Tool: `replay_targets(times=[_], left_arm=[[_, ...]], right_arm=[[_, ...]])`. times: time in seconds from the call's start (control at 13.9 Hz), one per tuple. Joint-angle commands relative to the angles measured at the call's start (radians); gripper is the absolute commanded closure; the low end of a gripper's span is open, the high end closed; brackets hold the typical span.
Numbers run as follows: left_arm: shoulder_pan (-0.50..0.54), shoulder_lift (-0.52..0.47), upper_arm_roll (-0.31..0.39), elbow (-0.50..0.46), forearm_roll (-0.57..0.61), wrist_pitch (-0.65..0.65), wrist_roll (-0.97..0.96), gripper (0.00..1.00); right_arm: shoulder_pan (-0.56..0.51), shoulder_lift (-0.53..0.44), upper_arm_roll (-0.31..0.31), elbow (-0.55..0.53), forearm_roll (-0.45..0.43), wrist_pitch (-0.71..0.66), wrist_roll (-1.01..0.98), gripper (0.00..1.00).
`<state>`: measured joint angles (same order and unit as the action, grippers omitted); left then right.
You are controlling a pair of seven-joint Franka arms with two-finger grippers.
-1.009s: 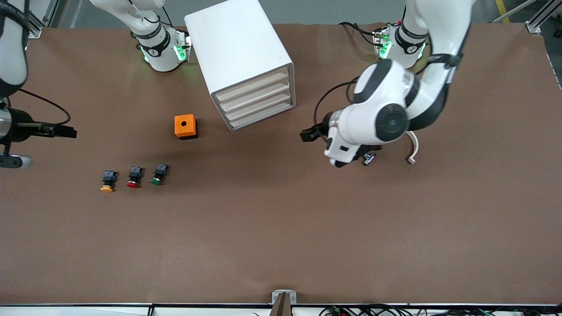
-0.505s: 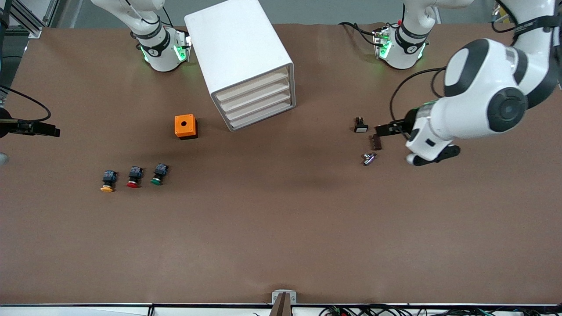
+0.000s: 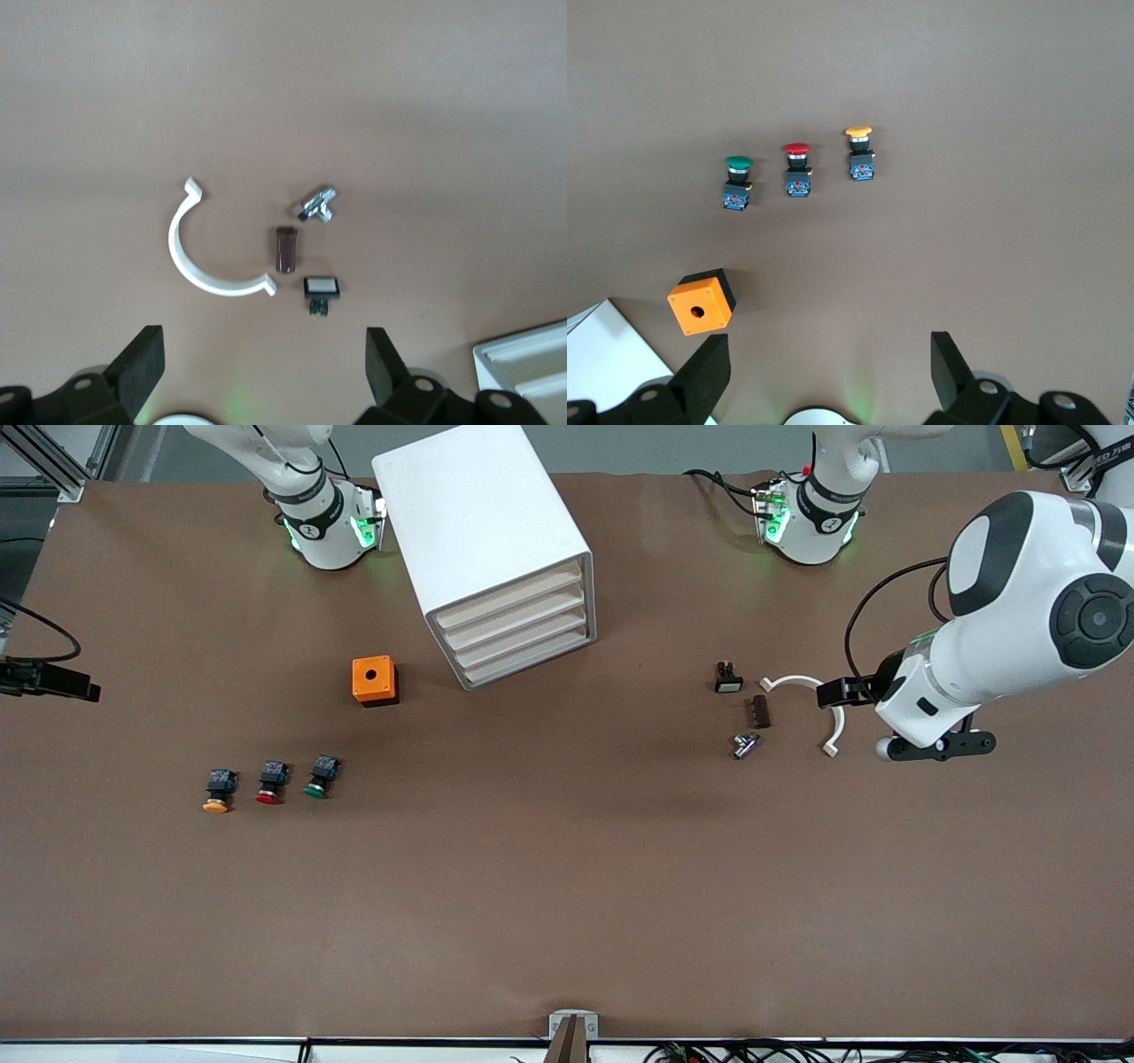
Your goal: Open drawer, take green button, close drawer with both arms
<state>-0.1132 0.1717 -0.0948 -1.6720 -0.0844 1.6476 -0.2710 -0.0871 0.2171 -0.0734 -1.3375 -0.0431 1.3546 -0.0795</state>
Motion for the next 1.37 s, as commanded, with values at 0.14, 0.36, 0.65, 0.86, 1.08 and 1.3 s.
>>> replay_targets(times=[0.14,0.36,0.65,0.86,1.08,1.3], left_arm=[[0.019,-0.034,-0.008,-0.06,0.035,0.107,0.079,0.0],[0.047,-0.058,-0.011,-0.11,0.052,0.171,0.142,0.0],[0.095,-0.077,-0.011,-0.146,0.052,0.204,0.202,0.0],[0.124,-0.089,-0.013,-0.138,0.052,0.189,0.237,0.0],[0.133,-0.139,-0.005,-0.103,0.051,0.123,0.237,0.0],[0.156,-0.169,-0.006,-0.034,0.049,0.06,0.227,0.0]], right_arm=[[0.003,0.004,0.011,0.1,0.006,-0.132,0.012,0.0],[0.006,-0.063,0.009,0.083,0.02,-0.094,0.026,0.0],[-0.008,-0.128,0.006,0.025,0.022,-0.081,0.027,0.0],[-0.077,-0.25,0.003,-0.133,0.115,0.03,0.026,0.0],[-0.085,-0.335,0.006,-0.224,0.112,0.074,0.021,0.0],[-0.047,-0.36,0.017,-0.224,0.037,0.057,-0.003,0.0]])
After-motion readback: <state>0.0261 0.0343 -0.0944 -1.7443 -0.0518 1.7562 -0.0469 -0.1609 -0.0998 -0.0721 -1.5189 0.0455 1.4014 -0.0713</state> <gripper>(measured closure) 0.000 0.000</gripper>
